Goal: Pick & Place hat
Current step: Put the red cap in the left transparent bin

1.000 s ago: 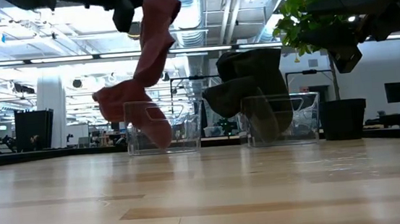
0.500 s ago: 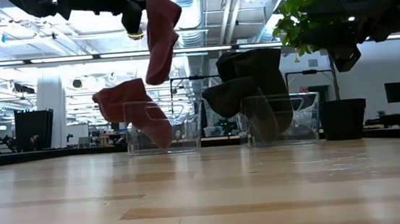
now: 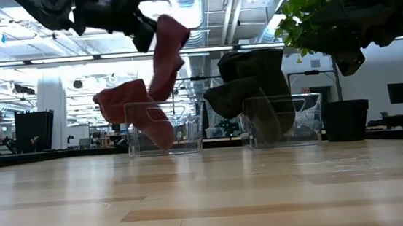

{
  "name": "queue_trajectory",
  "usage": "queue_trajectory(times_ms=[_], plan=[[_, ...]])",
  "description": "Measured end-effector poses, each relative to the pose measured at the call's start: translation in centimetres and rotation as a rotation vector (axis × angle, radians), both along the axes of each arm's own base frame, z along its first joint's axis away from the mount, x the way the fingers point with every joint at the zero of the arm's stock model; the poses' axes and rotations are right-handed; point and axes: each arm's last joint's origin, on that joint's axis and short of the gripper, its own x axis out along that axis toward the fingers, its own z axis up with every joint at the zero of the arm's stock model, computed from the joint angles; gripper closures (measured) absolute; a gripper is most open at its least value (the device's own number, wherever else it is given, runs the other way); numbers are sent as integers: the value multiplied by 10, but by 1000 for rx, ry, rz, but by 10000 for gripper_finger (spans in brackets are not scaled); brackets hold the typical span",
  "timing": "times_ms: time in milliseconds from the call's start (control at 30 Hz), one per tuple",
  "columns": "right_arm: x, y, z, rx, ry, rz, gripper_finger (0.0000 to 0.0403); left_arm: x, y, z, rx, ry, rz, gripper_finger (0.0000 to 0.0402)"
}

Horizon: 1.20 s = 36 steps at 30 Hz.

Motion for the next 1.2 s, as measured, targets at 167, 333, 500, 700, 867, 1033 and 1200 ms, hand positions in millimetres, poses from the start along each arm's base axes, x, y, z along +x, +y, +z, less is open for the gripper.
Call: queue_trajectory(times_ms=[167,333,500,700,867,1033,1200], plan=[[0,0,0,-1,1,0,228,11,10,-15,-29,-3,8,373],[0,0,0,-2,4,0,226,19,12,-29,-87,35,5,373],[0,0,-1,26,15,0,225,17,5,-51,-125,155,4,373],[-1,2,-1,38,14,7,227,-1,0,-71,-148,279,76,373],[-1,2,-1,47,14,7,230,-18,-9,-71,-138,260,78,373],[-1,2,-1,47,14,7,230,-38,-22,-67,-130,211,74,373],[-1,2,-1,50,10,8,230,-57,-32,-90,-192,225,66,373]])
